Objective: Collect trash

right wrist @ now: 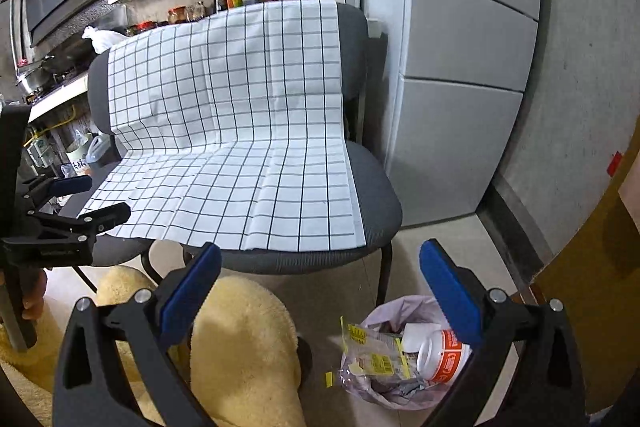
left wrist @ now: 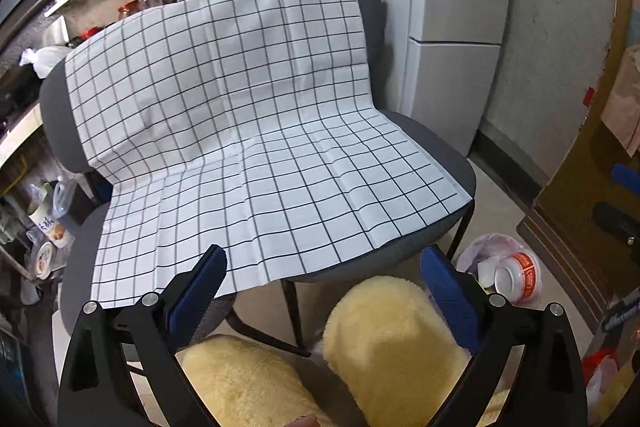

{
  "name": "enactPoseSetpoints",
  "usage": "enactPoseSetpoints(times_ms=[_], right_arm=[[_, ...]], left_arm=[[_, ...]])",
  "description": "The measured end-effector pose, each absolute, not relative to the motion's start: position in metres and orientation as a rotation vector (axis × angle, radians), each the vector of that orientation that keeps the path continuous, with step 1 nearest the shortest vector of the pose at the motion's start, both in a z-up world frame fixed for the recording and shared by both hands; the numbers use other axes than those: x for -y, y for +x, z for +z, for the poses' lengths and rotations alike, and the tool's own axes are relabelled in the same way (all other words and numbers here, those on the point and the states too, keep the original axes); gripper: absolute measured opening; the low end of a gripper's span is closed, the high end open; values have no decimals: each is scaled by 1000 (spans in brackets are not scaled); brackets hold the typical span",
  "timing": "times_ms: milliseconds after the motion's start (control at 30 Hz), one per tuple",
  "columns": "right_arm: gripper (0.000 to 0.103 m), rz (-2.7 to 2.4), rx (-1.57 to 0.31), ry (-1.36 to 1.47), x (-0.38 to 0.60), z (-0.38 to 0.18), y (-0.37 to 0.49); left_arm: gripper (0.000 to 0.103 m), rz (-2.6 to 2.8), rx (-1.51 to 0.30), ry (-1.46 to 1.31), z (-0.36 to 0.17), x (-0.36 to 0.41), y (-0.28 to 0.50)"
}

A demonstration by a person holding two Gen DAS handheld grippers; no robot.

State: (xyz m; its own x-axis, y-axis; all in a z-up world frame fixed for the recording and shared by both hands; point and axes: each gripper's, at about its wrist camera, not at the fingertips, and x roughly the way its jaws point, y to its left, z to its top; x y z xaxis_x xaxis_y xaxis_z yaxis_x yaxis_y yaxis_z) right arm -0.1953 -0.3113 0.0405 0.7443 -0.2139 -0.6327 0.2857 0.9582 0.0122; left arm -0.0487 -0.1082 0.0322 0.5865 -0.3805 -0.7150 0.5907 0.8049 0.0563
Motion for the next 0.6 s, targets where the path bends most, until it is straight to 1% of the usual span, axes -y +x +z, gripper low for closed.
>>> enactPoseSetpoints(times_ms=[233,600], right_arm=[[97,-289,-665,100,313,45,-197],[97,-294,-684,129,316,33,-194]], left_arm=[[96,-573,-757,298,31,109,-47],[96,-580,-770,293,27,113,-48]])
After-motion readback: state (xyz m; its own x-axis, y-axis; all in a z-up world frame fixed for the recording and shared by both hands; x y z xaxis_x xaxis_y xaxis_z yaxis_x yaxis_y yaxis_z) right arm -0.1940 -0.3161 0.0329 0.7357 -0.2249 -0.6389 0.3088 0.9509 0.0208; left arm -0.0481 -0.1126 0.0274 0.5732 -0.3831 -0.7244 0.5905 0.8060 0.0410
